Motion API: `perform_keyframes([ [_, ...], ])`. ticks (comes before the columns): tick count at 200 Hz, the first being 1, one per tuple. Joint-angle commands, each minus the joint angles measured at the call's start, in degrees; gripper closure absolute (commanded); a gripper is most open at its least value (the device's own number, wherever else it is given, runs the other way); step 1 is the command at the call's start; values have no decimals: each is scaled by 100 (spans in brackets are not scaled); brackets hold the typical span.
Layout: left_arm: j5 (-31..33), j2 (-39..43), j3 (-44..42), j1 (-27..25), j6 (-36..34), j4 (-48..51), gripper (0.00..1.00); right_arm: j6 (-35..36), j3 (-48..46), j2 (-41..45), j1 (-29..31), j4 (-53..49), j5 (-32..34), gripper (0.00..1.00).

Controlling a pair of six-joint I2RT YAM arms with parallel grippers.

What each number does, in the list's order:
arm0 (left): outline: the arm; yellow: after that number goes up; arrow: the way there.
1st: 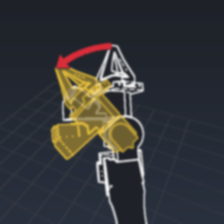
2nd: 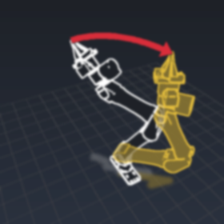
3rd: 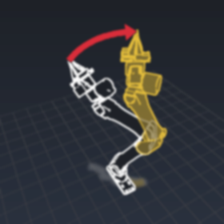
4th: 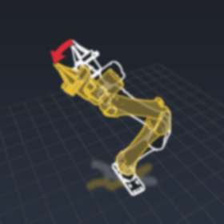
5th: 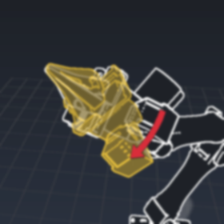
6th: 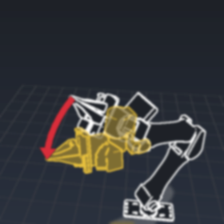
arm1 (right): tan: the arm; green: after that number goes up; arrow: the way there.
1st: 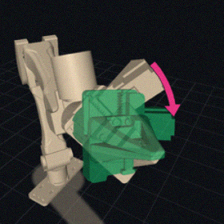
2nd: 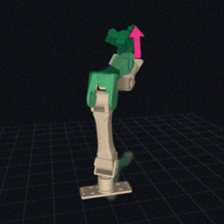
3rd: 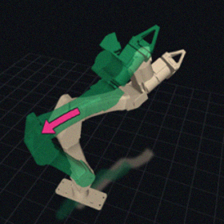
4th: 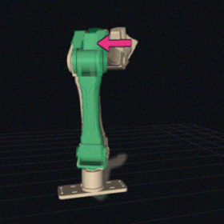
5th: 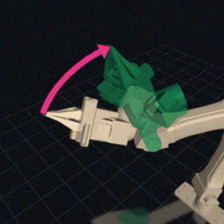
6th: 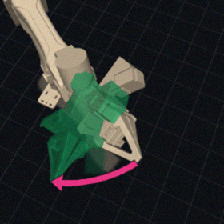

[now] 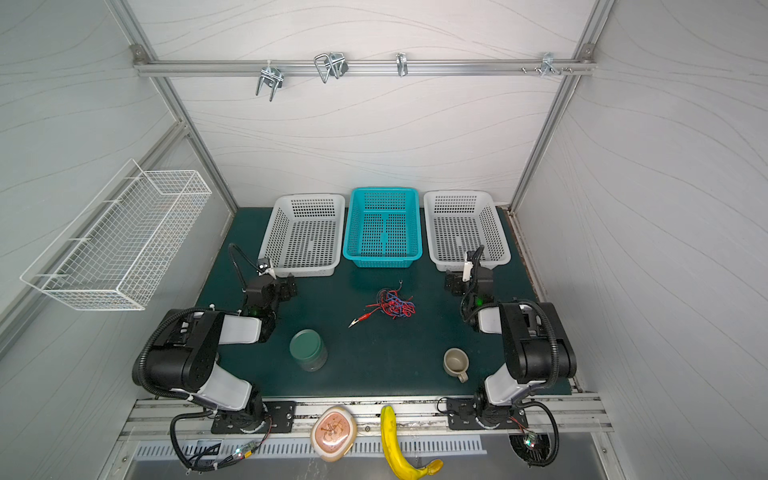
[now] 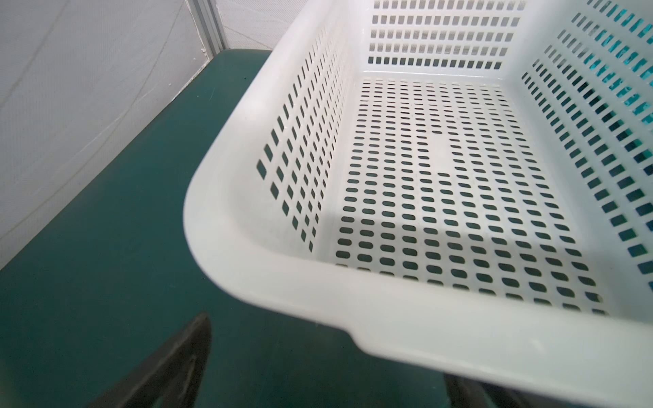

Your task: Untangle the cables

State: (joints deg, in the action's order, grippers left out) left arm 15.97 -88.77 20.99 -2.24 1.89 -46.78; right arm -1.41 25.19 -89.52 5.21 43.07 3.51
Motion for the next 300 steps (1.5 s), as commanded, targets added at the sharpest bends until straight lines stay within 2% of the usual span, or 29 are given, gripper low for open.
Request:
perform_keyframes([
  [1,84,-53,221,31,-41,-402,0,141,65,-58,-20,162,-81,1],
  [198,47,-61,230,48,-39,-402,0,136,56,-48,-30,170,-101,1],
  [233,-76,194,63,14,-159,-551,1,180,94,196,10,-55,-44,1],
  [250,-164,767,72,-4,-201,31,1,147,244,602,24,-732,1,1],
  [265,-166,1317,422,-4,-158,1554,1,42,456,916,36,-1532,-26,1],
  [278,4,1599,637,-9,-142,2357,3,-33,500,1139,86,-1989,29,1],
  [300,215,2151,394,-41,-113,2444,3,-161,318,1493,161,-2222,113,1],
])
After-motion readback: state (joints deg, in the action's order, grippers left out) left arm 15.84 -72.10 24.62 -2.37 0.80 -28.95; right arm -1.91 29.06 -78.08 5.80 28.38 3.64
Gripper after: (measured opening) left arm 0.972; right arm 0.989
